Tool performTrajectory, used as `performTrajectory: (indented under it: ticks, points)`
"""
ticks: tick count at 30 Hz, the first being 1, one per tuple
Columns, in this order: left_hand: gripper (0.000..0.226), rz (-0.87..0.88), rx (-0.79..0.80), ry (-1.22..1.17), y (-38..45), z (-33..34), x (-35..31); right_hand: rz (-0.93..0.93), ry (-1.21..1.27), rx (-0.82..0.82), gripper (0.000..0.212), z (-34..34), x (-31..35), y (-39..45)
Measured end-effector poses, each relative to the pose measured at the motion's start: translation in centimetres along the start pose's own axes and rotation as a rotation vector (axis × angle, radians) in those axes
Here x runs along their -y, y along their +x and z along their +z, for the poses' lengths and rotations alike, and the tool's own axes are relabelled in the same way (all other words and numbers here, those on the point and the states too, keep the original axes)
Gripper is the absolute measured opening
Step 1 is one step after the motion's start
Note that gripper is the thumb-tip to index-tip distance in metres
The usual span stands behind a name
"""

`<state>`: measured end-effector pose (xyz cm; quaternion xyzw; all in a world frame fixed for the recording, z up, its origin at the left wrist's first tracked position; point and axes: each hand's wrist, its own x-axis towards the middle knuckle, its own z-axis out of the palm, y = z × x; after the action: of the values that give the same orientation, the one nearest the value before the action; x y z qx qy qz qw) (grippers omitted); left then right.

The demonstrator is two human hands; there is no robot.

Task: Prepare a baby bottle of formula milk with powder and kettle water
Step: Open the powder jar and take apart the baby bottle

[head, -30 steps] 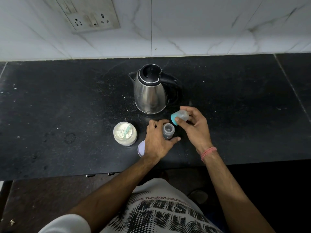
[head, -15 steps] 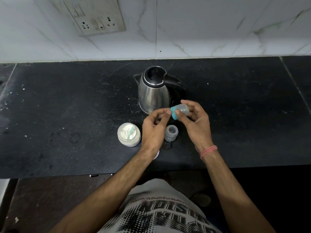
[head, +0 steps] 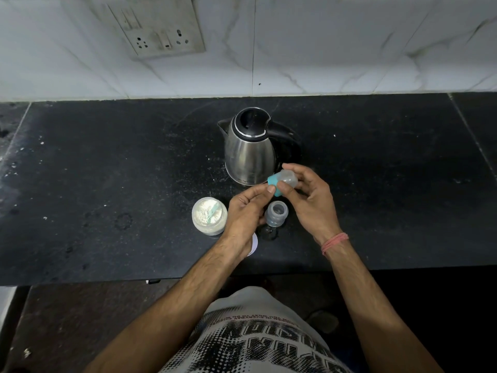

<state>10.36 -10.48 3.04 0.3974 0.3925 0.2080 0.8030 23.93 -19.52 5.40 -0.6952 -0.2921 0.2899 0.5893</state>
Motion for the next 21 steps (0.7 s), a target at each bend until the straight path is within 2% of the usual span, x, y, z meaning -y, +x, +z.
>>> performTrajectory:
  ticks: [4,10,13,17,21]
  points:
    - [0.014,-0.008,-0.048,-0.032,-0.2,0.0,0.1,0.002,0.016,0.04,0.042,0.0,-0.1,0.1]
    - [0.033,-0.083,-0.115,-0.103,-0.4,0.1,-0.2,0.0,0.117,0.112,0.046,-0.5,-0.3,0.0]
    - [0.035,-0.115,-0.171,-0.071,-0.2,-0.6,-0.3,-0.017,0.186,0.134,0.046,-1.9,0.0,0.5]
    - [0.027,-0.092,-0.173,-0.04,-0.3,-0.5,0.0,-0.038,0.188,0.2,0.047,-3.2,1.0,1.2]
    - [0.035,-0.111,-0.144,-0.076,-0.1,-0.2,-0.2,-0.014,0.195,0.162,0.043,-2.9,0.7,1.3]
